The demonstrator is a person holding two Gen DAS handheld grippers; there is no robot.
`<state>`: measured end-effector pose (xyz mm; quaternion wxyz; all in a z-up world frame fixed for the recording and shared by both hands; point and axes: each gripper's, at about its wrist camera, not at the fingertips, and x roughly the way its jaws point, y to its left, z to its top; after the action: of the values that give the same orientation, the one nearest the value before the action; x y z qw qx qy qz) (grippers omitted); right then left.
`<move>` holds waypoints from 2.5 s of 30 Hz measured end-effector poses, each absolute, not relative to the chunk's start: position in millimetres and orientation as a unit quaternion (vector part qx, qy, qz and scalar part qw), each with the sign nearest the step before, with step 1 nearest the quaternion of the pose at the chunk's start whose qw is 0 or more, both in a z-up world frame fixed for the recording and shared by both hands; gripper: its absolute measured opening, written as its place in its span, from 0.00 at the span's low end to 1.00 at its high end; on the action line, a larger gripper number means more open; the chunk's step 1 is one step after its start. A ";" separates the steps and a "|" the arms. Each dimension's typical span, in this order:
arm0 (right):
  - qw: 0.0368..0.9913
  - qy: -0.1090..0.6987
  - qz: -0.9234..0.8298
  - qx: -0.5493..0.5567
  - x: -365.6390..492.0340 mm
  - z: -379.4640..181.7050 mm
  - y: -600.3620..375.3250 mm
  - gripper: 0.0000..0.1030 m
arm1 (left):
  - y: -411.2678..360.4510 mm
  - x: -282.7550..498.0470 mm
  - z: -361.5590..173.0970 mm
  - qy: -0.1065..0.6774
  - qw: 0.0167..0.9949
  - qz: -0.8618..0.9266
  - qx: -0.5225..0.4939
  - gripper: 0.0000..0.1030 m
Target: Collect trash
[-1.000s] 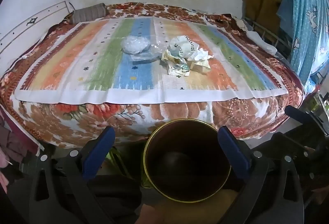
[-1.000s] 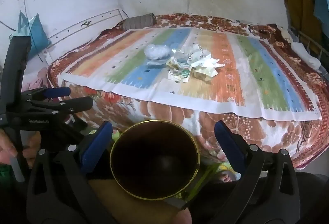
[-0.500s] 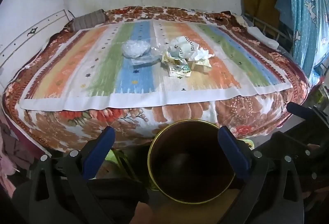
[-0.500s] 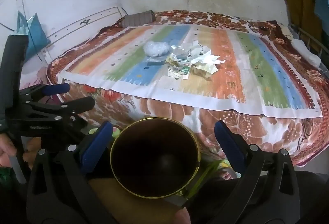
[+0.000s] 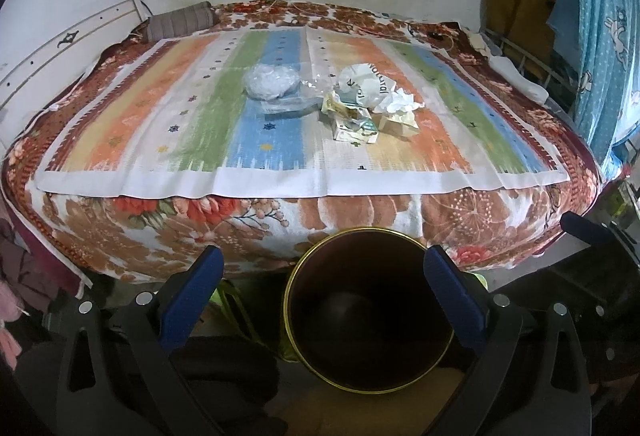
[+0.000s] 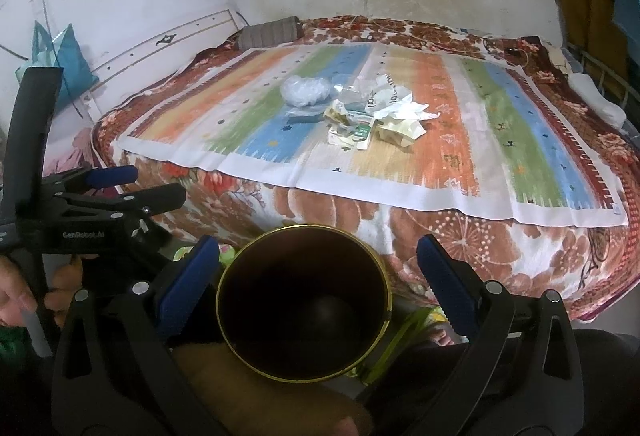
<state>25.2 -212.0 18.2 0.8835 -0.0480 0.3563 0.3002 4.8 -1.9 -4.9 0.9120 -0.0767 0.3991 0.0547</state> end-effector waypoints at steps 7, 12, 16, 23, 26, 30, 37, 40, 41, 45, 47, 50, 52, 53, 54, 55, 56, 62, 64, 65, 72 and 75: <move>0.881 0.359 0.303 -0.044 25.0 17.7 -211.4 0.92 | -2.7 3.7 -2.1 0.395 0.914 0.053 -0.078 0.95; 0.881 0.360 0.304 -0.046 24.3 16.9 -210.0 0.92 | -3.0 3.6 -1.9 0.395 0.914 0.054 -0.079 0.95; 0.881 0.359 0.305 -0.044 24.5 17.3 -210.0 0.92 | -4.3 2.7 -2.1 0.395 0.913 0.054 -0.083 0.95; 0.880 0.360 0.309 -0.041 24.2 18.2 -209.2 0.92 | -8.0 3.5 -1.5 0.386 0.918 0.048 -0.076 0.94; 0.880 0.361 0.306 -0.038 23.7 17.4 -209.2 0.92 | -5.9 4.8 -0.3 0.385 0.919 0.042 -0.078 0.95; 0.878 0.363 0.312 -0.032 21.0 19.0 -208.5 0.92 | 1.8 6.7 0.9 0.383 0.917 0.038 -0.102 0.94; 0.874 0.366 0.317 -0.029 25.2 21.8 -211.3 0.92 | 15.3 4.8 3.6 0.372 0.916 0.044 -0.145 0.94; 0.873 0.369 0.318 -0.029 26.0 21.6 -211.8 0.92 | 17.8 5.6 4.2 0.371 0.915 0.034 -0.157 0.94; 0.872 0.370 0.318 -0.027 26.2 21.8 -211.9 0.92 | 18.5 6.3 4.2 0.372 0.914 0.031 -0.162 0.94; 0.873 0.370 0.317 -0.021 27.1 22.0 -212.6 0.92 | 18.1 5.7 6.5 0.362 0.917 0.022 -0.164 0.94; 0.874 0.370 0.316 -0.015 28.3 22.6 -213.4 0.92 | 19.6 5.3 8.8 0.355 0.919 0.020 -0.168 0.94; 0.873 0.372 0.316 -0.008 32.1 23.4 -213.9 0.92 | 24.6 7.6 8.4 0.356 0.915 0.014 -0.187 0.94; 0.872 0.374 0.316 -0.005 38.2 24.4 -215.1 0.92 | 28.6 10.2 7.4 0.360 0.911 0.010 -0.203 0.94; 0.872 0.374 0.316 -0.004 39.7 24.7 -214.9 0.92 | 29.8 11.2 7.1 0.361 0.909 0.008 -0.208 0.94; 0.872 0.375 0.316 -0.004 40.8 24.9 -214.0 0.92 | 30.8 12.9 7.2 0.362 0.908 0.007 -0.213 0.94; 0.871 0.375 0.316 -0.003 43.2 25.5 -214.4 0.92 | 31.5 15.1 8.1 0.364 0.907 0.002 -0.214 0.94; 0.871 0.376 0.316 -0.002 45.5 25.8 -213.9 0.92 | 31.3 16.3 9.7 0.362 0.908 -0.003 -0.212 0.94; 0.871 0.380 0.311 -0.001 60.4 27.7 -211.7 0.92 | 36.2 32.5 15.0 0.368 0.906 -0.004 -0.210 0.94; 0.872 0.384 0.304 -0.001 69.4 27.8 -210.8 0.92 | 36.7 39.9 13.2 0.380 0.900 -0.013 -0.213 0.94; 0.872 0.386 0.301 0.002 75.1 28.0 -210.7 0.92 | 35.9 44.0 12.3 0.387 0.897 -0.019 -0.211 0.94; 0.878 0.386 0.284 -0.013 104.0 33.5 -205.7 0.92 | 47.1 71.2 17.9 0.383 0.903 0.011 -0.195 0.94; 0.877 0.392 0.278 -0.013 118.9 34.1 -204.2 0.91 | 56.2 89.6 17.7 0.391 0.899 0.018 -0.197 0.94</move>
<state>118.9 -204.2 34.1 0.8766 -0.0130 0.3925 0.2781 89.6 56.2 17.7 0.8989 -0.1974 0.3907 0.0184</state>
